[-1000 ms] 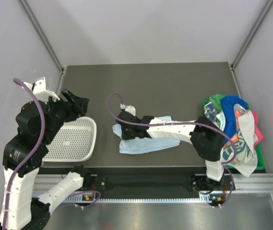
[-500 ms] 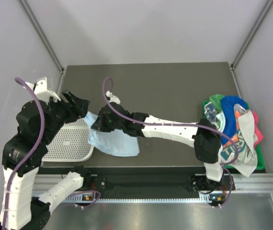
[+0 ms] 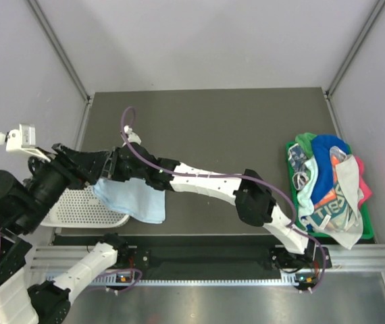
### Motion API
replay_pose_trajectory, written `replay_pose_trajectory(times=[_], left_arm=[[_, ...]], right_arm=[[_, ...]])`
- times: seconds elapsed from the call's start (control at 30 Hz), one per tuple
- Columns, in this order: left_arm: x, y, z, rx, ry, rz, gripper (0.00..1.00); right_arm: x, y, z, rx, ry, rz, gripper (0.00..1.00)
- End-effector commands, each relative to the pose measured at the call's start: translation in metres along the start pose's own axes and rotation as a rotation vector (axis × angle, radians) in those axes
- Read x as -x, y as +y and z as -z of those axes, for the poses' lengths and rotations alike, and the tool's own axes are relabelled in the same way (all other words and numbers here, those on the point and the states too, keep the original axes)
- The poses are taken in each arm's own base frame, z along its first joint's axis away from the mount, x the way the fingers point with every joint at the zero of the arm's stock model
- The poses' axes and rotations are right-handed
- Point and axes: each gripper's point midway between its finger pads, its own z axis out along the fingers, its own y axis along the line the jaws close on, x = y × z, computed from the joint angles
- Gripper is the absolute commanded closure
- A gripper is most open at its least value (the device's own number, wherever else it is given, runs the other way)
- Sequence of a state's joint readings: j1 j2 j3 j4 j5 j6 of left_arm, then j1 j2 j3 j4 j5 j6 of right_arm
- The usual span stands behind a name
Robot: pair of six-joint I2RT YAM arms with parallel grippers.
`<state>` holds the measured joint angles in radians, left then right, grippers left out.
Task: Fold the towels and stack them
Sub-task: Neatly place the folded towel into the bin
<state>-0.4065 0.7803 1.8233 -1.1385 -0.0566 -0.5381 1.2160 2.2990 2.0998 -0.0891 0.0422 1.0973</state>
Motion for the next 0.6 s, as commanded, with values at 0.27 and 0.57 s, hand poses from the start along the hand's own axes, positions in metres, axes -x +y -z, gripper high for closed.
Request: replay_pose_trajectory(times=[0.27,0.57], left_arm=[[-0.007,-0.002,0.009,-0.016,0.029,0.026,0.37],[-0.010,-0.006,0.004,-0.037,0.033,0.040,0.38]], right_arm=[[0.010,0.107,-0.005,0.384,-0.111,-0.049,1.00],[0.009,0.123,-0.011,0.508,-0.169,-0.038,1.00]])
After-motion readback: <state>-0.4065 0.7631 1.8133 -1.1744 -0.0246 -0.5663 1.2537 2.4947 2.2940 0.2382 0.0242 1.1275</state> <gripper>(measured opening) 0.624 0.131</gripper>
